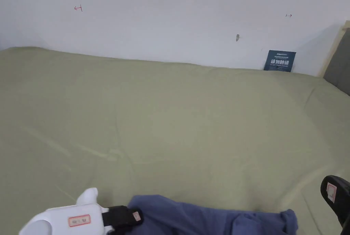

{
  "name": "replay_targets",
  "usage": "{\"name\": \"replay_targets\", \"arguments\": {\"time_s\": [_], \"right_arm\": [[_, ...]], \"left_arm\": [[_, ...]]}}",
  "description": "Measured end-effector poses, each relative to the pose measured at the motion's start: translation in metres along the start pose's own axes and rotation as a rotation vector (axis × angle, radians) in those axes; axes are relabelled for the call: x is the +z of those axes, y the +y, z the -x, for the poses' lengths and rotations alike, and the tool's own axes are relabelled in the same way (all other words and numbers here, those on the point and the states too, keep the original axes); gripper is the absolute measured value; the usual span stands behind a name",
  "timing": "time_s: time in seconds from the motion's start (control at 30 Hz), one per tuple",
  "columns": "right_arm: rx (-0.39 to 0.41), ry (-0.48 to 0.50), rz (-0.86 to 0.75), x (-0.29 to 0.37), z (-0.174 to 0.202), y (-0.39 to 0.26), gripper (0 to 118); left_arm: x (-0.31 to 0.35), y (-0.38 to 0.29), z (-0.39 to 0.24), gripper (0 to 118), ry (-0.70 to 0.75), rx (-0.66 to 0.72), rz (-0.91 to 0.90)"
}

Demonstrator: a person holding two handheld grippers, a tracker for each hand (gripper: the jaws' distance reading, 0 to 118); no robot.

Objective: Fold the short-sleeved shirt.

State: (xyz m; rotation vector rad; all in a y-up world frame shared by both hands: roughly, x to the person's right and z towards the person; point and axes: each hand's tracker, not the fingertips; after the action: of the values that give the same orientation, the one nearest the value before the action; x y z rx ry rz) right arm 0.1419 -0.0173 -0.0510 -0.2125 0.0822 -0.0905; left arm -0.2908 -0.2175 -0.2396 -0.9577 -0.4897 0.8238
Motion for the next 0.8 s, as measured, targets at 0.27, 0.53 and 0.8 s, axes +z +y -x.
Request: {"name": "replay_targets", "arguments": {"time_s": [0.27, 0.53, 0.8], "right_arm": [[-0.006, 0.023, -0.028, -0.02, 0.005, 0.008, 0], [0.018, 0.049, -0.015, -0.028, 0.017, 0.007, 0], [-0.001, 0.027, -0.006, -0.019, 0.01, 0.003, 0]], "left_arm": [[0.146, 0.042, 0.004, 6, 0.18, -0.008, -0.243], [0.18, 0.031, -0.032, 6, 0.312, -0.125, -0.287], [0.053, 0.01, -0.084, 6, 0.188, -0.307, -0.006]]}}
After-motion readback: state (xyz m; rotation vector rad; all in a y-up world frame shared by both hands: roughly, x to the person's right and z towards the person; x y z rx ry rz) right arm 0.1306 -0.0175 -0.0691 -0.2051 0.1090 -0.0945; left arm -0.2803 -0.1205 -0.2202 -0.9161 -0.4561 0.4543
